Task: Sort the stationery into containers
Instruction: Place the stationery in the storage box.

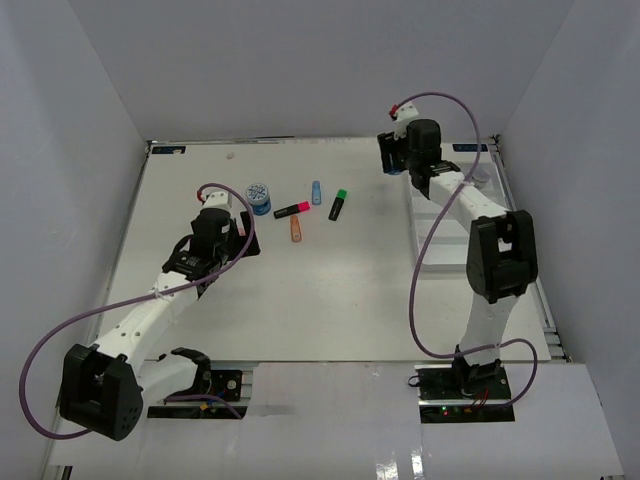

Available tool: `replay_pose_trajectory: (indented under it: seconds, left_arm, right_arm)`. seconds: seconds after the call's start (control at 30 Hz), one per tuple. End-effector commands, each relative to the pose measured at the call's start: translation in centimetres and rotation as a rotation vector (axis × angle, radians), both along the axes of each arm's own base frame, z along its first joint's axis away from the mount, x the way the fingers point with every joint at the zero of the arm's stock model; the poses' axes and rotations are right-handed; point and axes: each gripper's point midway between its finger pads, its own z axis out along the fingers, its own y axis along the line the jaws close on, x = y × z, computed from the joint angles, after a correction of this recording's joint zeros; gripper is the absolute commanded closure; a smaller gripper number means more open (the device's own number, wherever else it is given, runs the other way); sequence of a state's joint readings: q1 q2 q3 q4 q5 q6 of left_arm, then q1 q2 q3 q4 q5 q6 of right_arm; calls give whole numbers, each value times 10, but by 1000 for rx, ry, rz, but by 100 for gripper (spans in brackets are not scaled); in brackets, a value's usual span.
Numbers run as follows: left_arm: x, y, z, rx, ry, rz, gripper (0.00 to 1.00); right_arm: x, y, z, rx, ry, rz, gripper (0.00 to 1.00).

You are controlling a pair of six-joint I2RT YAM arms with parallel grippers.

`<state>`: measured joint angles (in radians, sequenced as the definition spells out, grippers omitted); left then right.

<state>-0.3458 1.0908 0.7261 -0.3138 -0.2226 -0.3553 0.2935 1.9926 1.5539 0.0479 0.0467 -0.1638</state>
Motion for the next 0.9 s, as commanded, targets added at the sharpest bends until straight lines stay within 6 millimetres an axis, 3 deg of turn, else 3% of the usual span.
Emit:
replay_pose_trajectory:
  seconds: [0.0, 0.07, 0.1, 0.2, 0.3, 0.5, 0.87]
  left_arm:
    - [1, -2, 21, -27, -58, -11, 2]
    - [1, -1, 23, -29, -64, -8, 2]
    - [0, 0, 24, -27, -69, -8, 2]
    - [0, 1, 29, -29, -85, 0, 2]
    - [-1, 2, 31, -31, -94, 2, 2]
    - [-2, -1, 31, -42, -93, -10, 2]
    - [-1, -2, 22, -35, -66, -13, 2]
  right_arm:
    - [-9, -55, 76, 30, -190, -175, 65]
    - [-19, -88, 80, 32, -198, -253, 65]
    - [-25, -115, 64, 30, -164, -321, 65]
    - [-38, -155, 55, 56, -149, -429, 65]
    - [-46, -210, 39, 84, -122, -545, 64]
    - [-44, -249, 14, 117, -106, -635, 64]
    - [-36, -276, -17, 92, -94, -698, 64]
